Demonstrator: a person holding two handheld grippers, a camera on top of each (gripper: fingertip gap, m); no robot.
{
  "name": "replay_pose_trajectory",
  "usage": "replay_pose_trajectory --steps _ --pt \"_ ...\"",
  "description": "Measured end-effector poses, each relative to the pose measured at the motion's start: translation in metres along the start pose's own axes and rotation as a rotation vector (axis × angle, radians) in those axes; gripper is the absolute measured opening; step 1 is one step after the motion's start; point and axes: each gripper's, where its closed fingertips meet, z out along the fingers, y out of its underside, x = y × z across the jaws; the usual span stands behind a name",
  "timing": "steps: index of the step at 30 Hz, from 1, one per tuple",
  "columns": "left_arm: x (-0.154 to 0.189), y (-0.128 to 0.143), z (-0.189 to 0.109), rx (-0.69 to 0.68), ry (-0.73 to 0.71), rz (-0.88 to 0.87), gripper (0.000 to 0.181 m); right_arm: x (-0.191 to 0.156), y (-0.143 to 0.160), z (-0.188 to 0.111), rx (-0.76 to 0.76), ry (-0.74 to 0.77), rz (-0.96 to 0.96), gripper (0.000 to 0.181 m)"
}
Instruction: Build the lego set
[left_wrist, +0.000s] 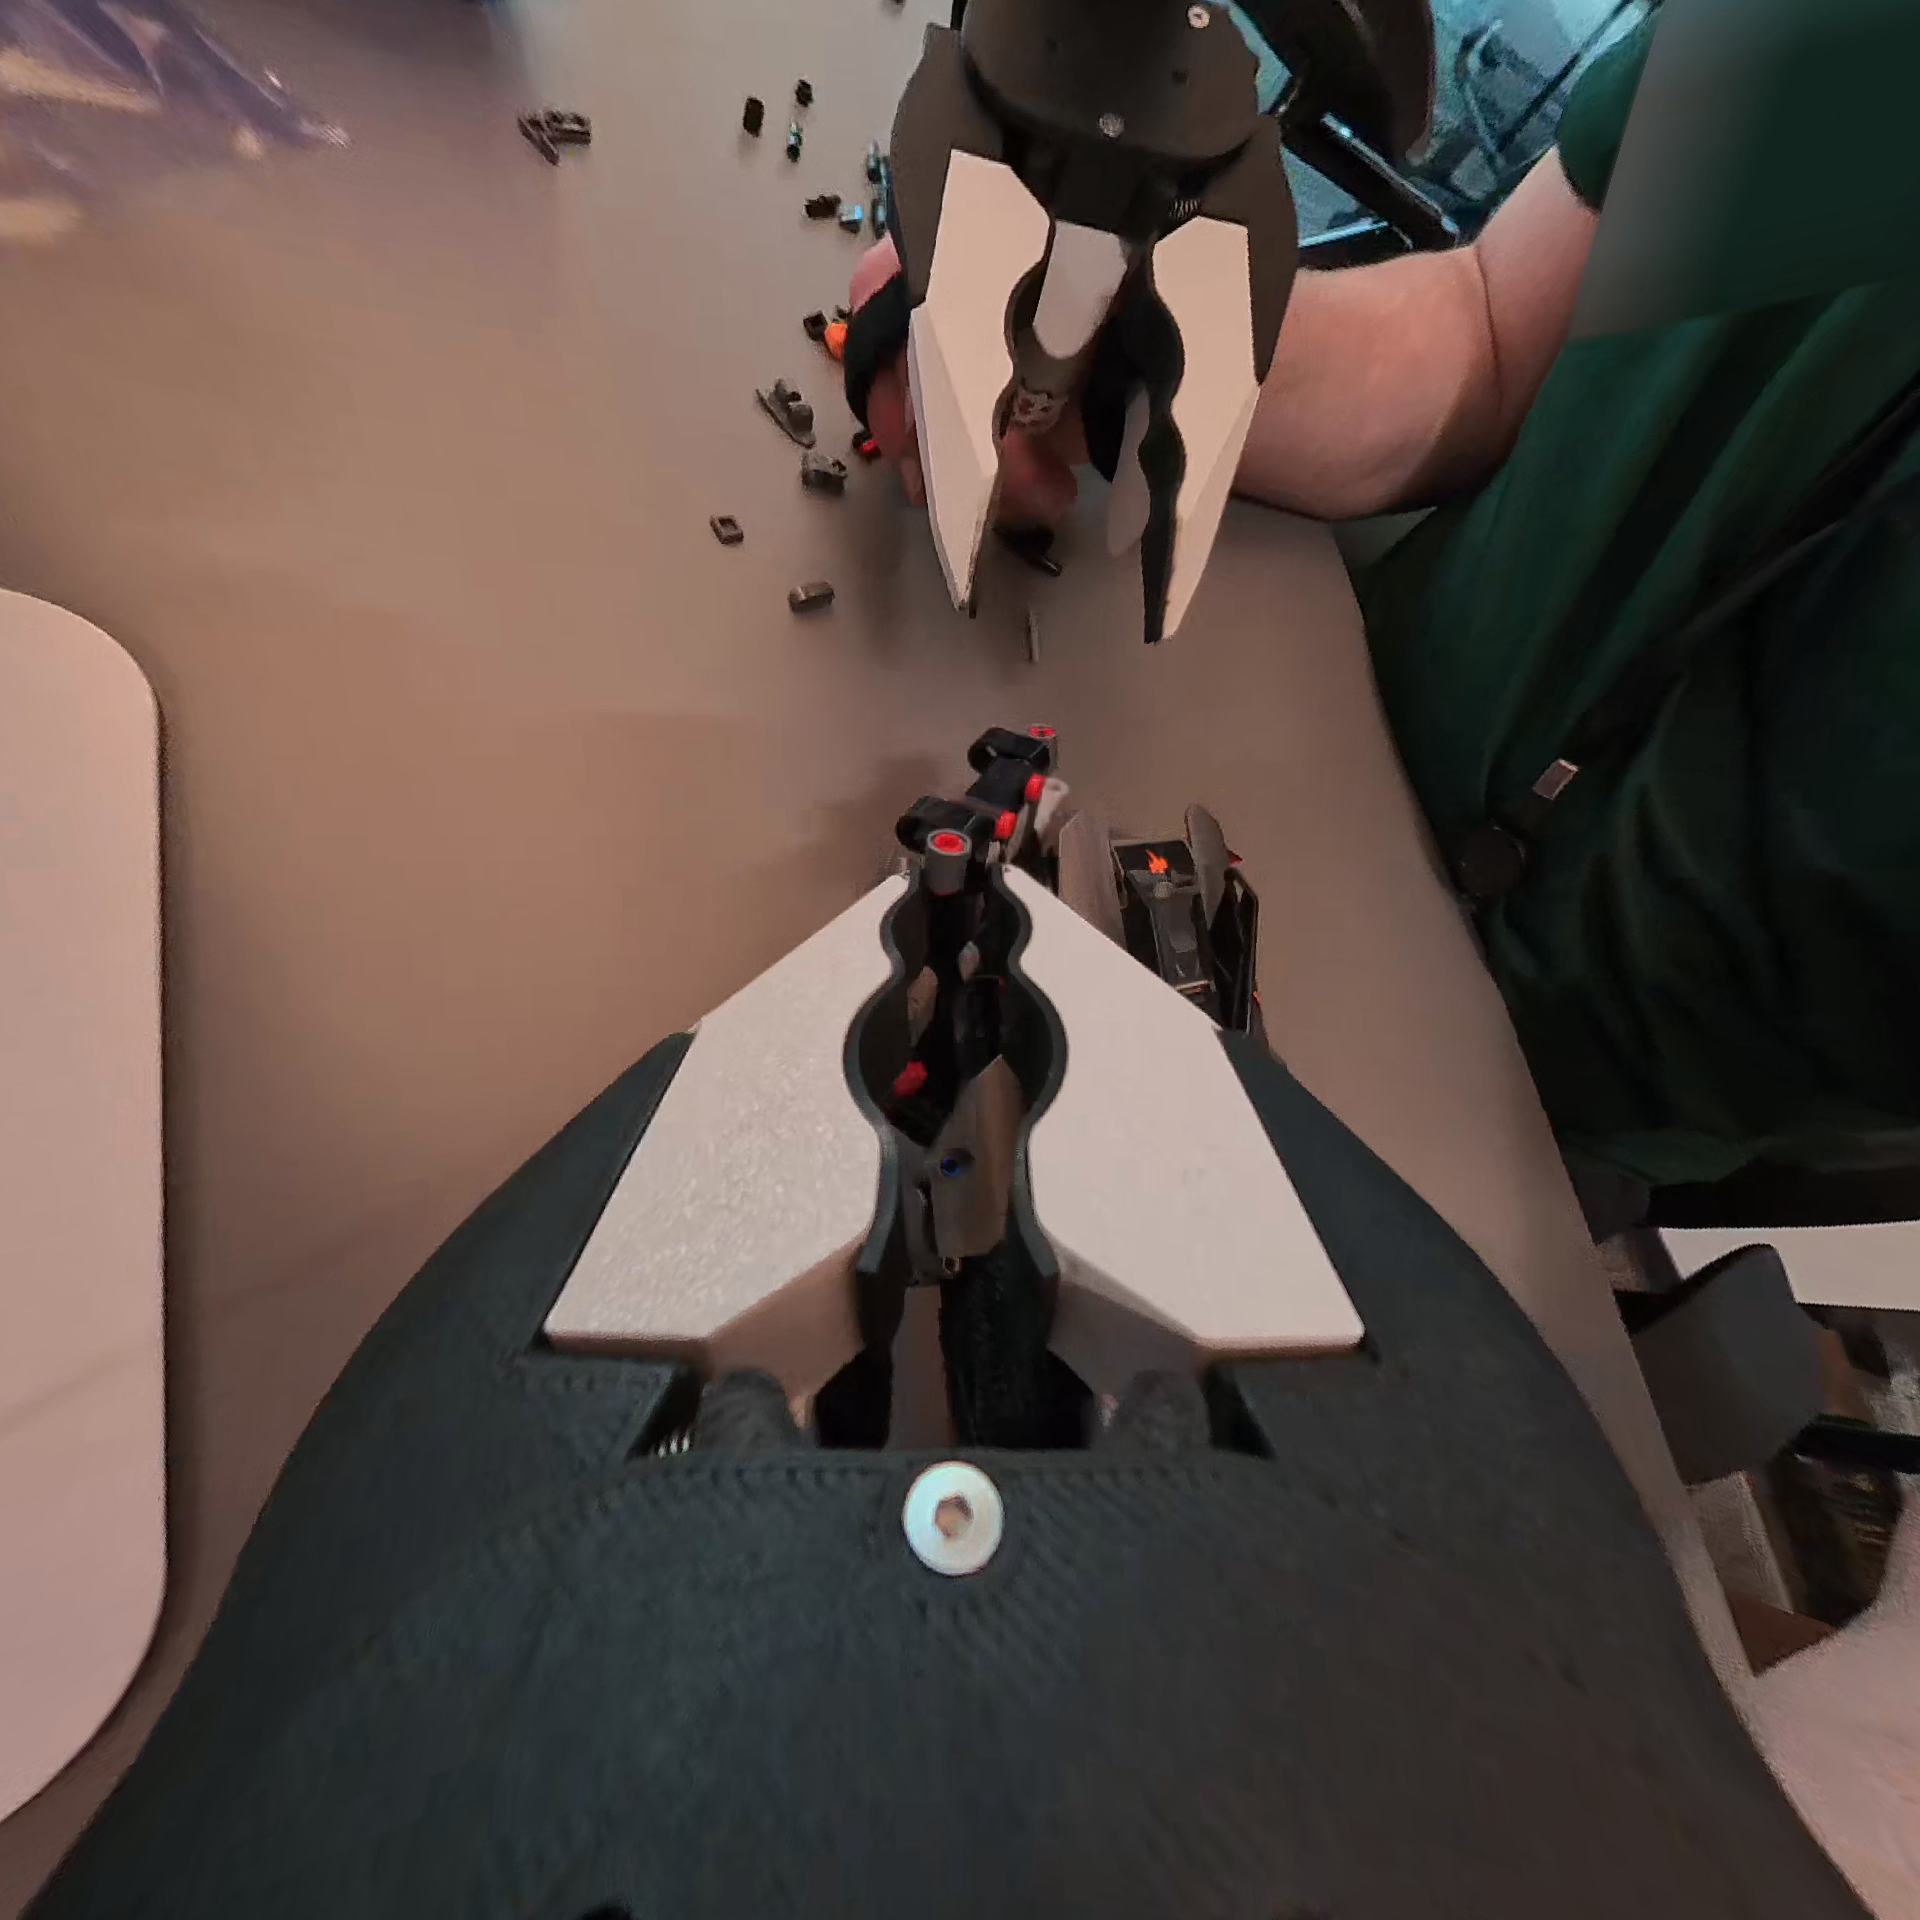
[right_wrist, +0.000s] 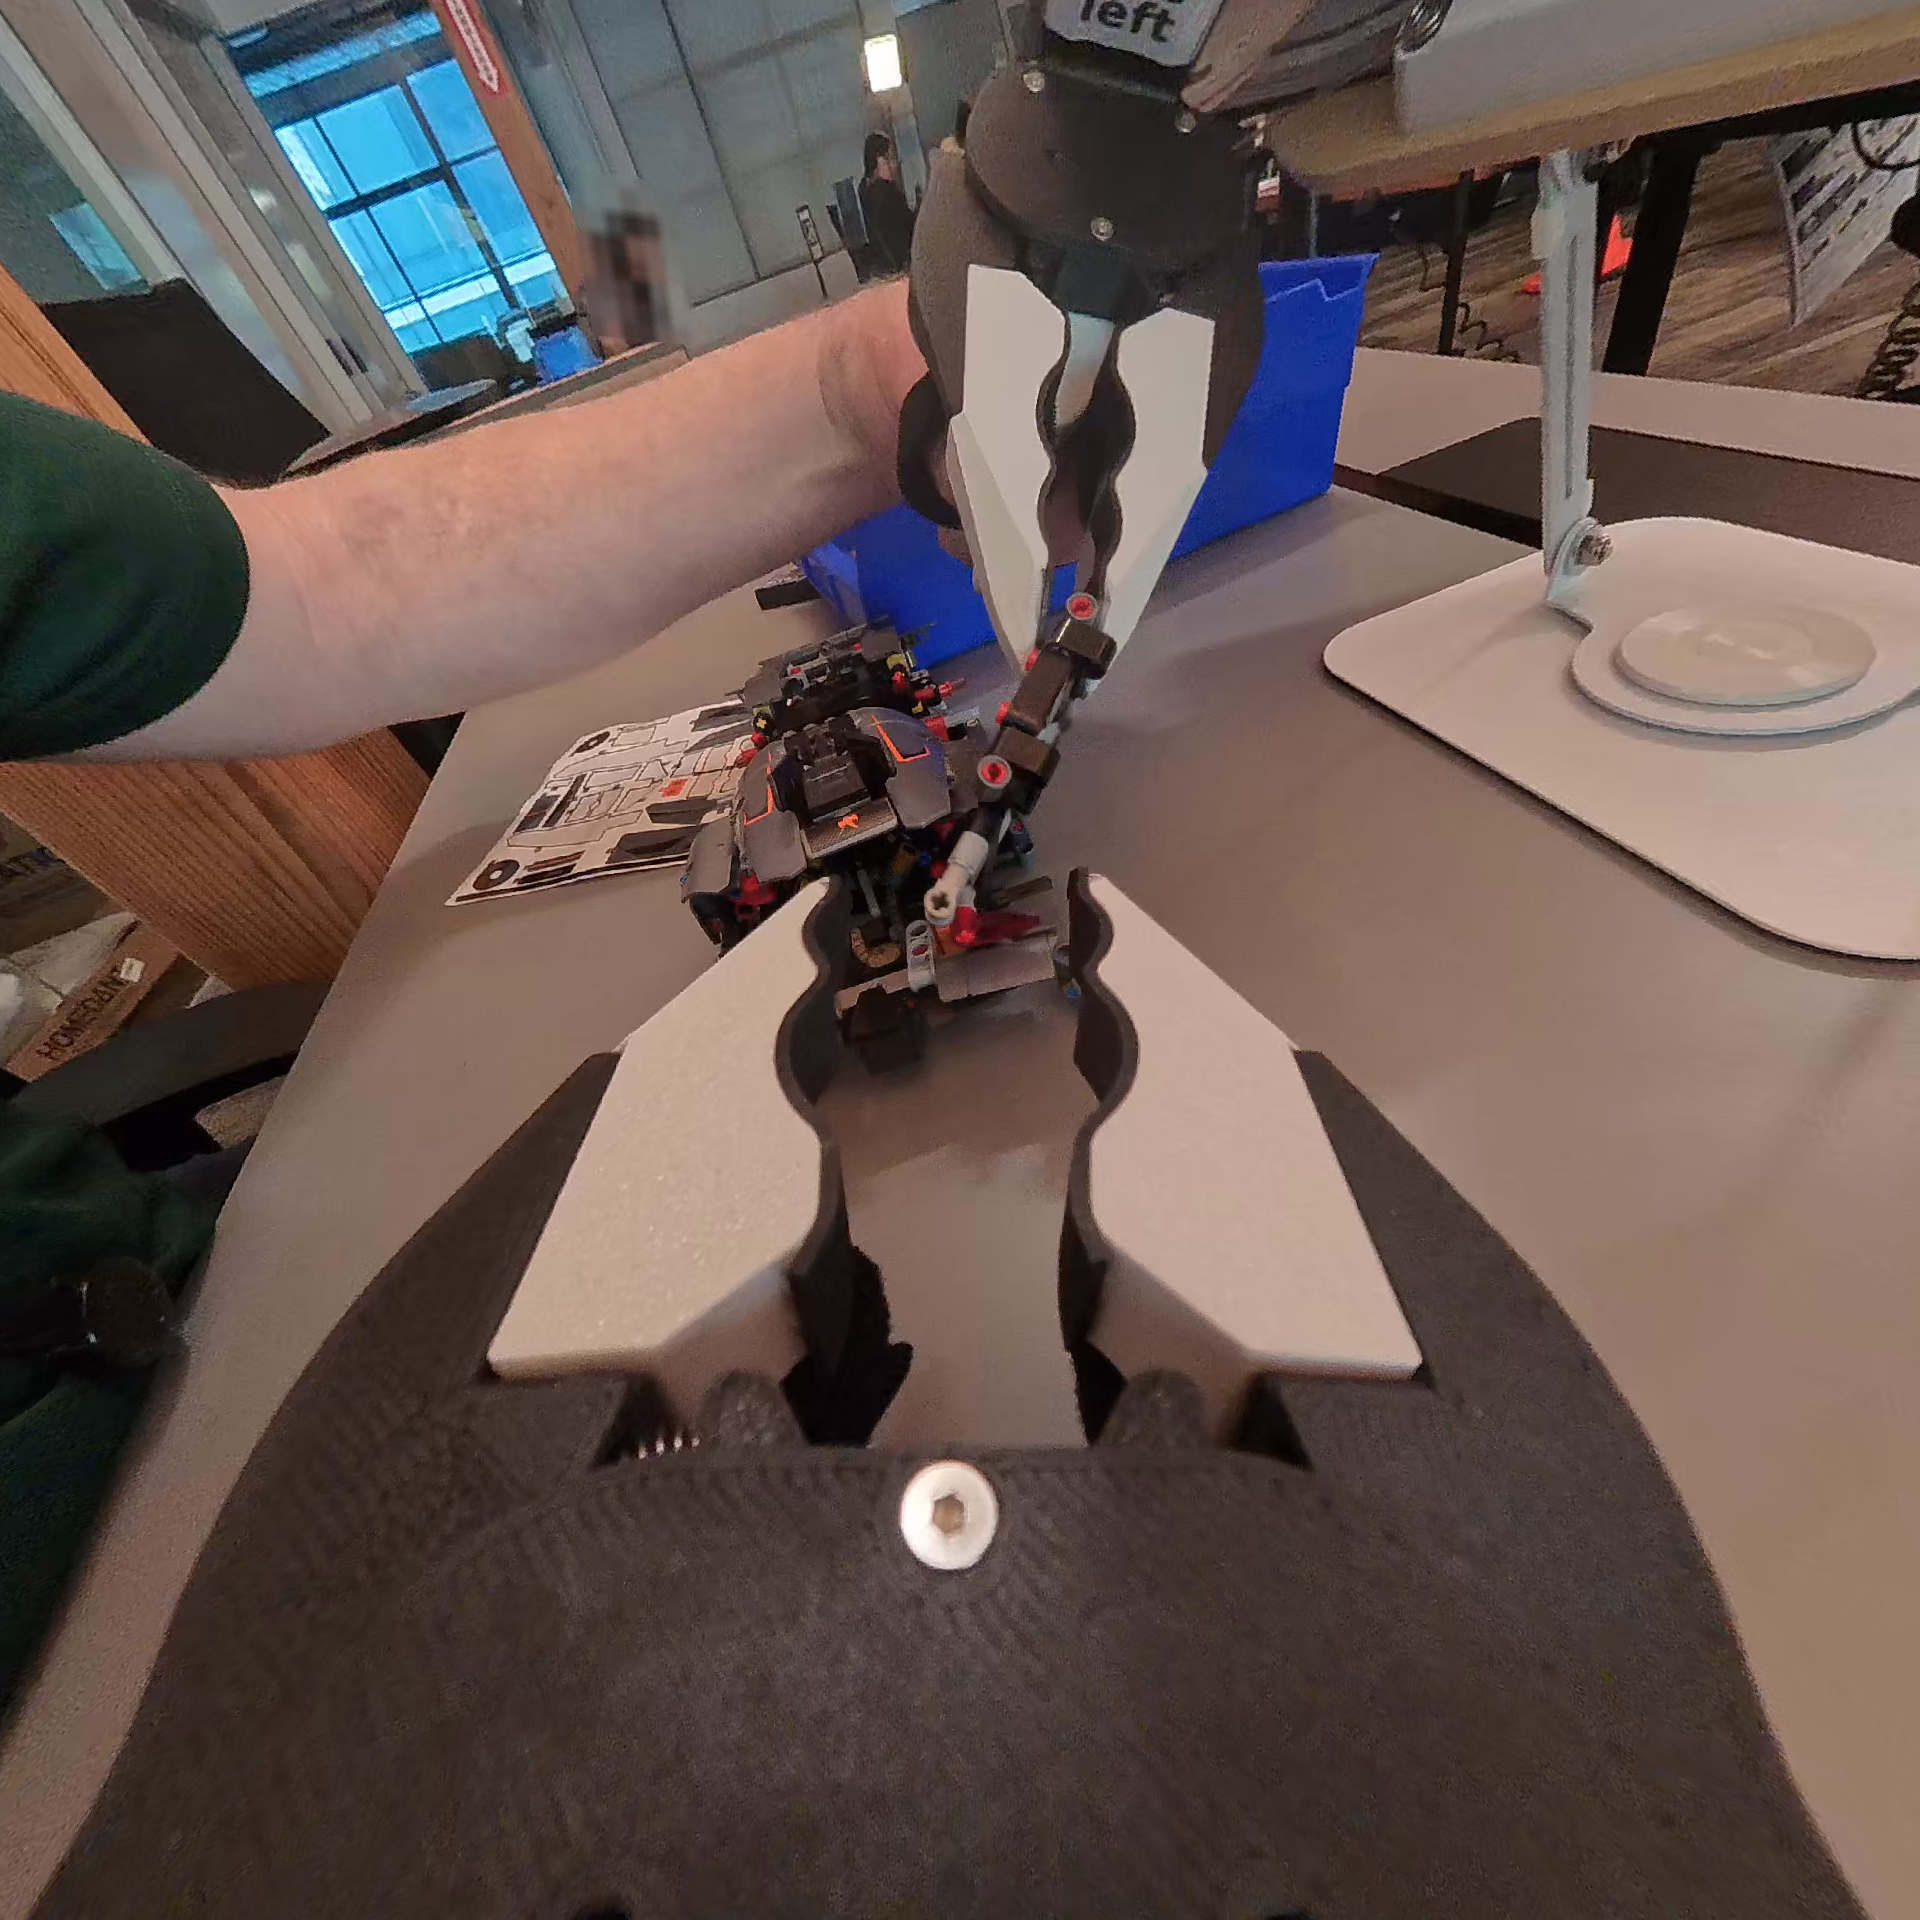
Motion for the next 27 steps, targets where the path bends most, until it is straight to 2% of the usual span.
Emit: replay_pose_trajectory --steps 13,20,27 --pt "-0.002 -0.021 0.004 -0.063 -0.049 0.073 0.005 0.009 -0.013 -0.013 0.067 0.035 0.026 0.04" --pt "0.005 -0.042 0.02 -0.134 -0.063 0.136 0.005 0.009 -0.01 -0.011 0.049 0.032 0.048 0.046" --pt "0.013 -0.064 0.037 -0.24 -0.053 0.203 0.005 0.008 -0.012 -0.012 0.045 0.028 0.055 0.042"
